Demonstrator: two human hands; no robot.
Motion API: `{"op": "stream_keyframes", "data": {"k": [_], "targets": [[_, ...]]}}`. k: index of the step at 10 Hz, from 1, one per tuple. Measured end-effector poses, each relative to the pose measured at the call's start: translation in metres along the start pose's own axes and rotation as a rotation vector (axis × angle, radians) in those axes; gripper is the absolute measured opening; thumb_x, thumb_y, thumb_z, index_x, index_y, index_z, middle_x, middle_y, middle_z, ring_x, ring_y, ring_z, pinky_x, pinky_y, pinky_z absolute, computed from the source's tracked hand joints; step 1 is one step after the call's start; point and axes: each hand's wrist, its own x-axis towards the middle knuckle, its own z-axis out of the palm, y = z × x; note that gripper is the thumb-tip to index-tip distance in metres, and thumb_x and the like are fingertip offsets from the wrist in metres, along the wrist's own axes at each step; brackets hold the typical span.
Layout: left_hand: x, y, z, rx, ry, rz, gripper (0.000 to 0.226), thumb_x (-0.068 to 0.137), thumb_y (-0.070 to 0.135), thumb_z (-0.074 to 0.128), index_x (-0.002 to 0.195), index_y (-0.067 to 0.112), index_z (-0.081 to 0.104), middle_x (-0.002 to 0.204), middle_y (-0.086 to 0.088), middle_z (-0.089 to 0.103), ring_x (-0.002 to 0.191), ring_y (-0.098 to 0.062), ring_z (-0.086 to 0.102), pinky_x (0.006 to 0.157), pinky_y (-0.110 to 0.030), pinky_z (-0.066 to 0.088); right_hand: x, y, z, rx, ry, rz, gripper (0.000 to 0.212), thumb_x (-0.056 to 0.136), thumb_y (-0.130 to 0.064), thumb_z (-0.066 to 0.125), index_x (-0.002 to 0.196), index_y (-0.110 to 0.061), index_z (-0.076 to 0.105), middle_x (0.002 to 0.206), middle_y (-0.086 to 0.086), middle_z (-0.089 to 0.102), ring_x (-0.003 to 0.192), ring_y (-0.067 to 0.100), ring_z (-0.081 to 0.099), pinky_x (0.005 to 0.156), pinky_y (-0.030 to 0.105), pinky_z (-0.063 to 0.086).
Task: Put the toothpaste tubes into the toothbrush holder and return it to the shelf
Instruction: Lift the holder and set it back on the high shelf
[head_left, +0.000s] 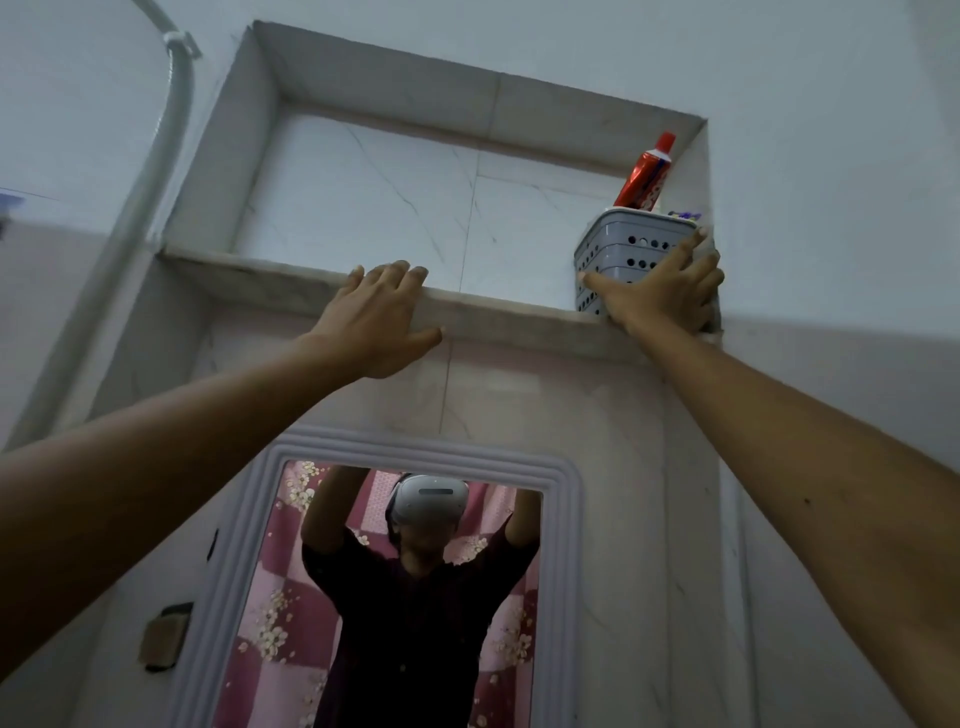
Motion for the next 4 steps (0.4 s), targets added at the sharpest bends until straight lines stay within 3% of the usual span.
{"op": "stream_keyframes", "data": {"k": [2,4], "targets": [[-0.006,0.004,-0.005,-0.007,0.005,-0.006,0.074,0.088,0.048,0.048,0.145,0.008,0.024,0.154,-0.017,0.027,0.142,-0.032,0.024,0.119,-0.049,0.014,-0.003,-0.004,-0.008,-0.015,0.010,-0.040,0.137,0.072,-0.077,0.078,0.168,-0.012,0.005,0.173,0.017,0.013,0.160,0.036,0.012,0.127,0.055,0.019],[-0.013,0.010,-0.014,-0.030,0.068,-0.005,0.073,0.089,0.050,0.045,0.145,0.007,0.026,0.153,-0.017,0.030,0.142,-0.030,0.026,0.119,-0.047,0.015,-0.028,-0.009,-0.022,-0.029,0.069,-0.259,0.108,0.091,-0.066,0.065,0.167,-0.007,0.015,0.171,0.021,0.019,0.159,0.038,0.017,0.129,0.054,0.014]]}}
